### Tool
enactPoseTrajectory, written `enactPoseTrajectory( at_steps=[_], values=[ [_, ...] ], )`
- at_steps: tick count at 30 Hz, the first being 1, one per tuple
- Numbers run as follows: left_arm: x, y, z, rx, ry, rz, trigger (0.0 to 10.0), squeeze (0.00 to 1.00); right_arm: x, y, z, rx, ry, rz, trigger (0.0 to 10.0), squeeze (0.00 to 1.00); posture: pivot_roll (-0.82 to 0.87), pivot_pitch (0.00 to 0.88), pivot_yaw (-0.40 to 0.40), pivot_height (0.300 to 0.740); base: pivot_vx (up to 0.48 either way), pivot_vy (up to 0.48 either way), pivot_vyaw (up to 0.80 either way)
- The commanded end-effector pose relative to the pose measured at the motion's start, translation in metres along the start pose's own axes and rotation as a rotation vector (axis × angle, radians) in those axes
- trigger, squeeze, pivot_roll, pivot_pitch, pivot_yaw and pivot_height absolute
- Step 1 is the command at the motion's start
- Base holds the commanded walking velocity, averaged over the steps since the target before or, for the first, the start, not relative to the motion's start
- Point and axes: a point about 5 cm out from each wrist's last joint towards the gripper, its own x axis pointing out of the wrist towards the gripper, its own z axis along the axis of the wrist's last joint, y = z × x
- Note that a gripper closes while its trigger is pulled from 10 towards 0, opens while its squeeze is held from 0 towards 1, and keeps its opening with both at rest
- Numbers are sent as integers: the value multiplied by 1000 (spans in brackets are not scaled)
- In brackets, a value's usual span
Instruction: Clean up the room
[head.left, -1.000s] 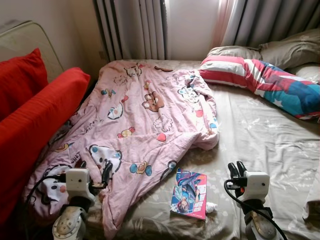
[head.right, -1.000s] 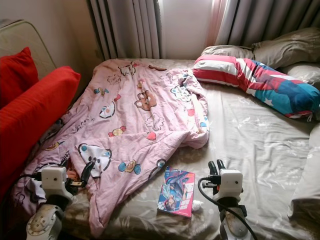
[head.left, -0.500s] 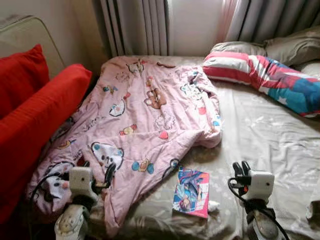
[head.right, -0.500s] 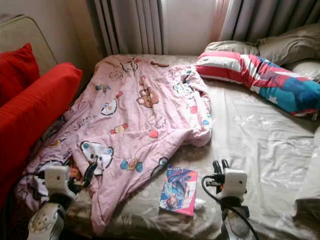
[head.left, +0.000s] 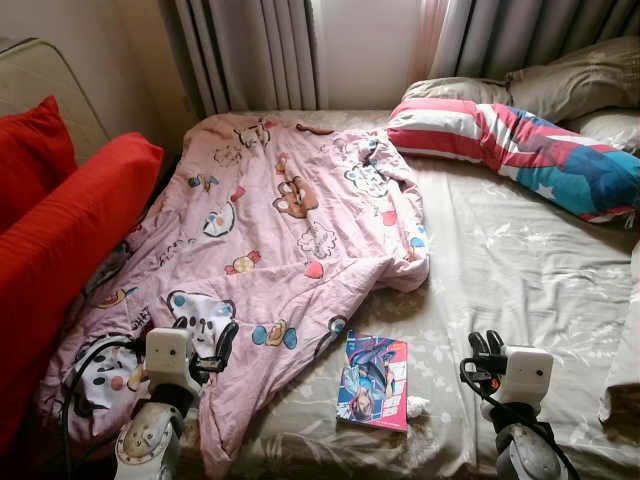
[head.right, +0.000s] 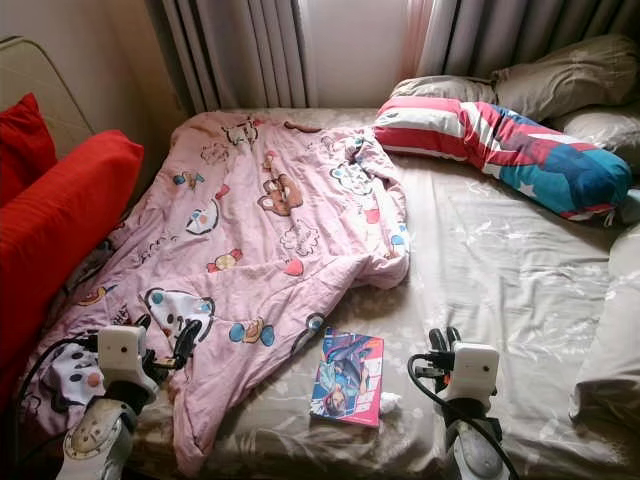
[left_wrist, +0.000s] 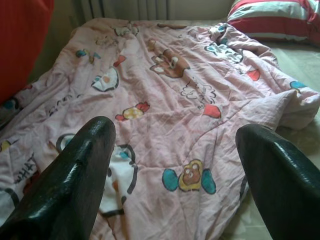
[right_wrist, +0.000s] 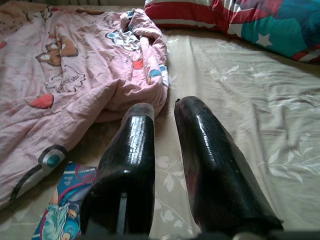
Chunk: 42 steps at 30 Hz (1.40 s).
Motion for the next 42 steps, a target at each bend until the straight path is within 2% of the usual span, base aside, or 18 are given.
enactPoseTrajectory(
  at_steps=[1, 42],
  values=[
    [-3, 4, 1, -6, 3, 20, 10000, 0, 1, 1, 1, -2, 5, 8, 10000, 0, -93, 77, 55, 655, 0, 0, 0],
    [-5, -8, -3, -17, 27, -8, 10000, 0, 5, 5, 1, -13, 18, 58, 10000, 0, -88, 54, 31, 636, 0, 0, 0]
  ],
)
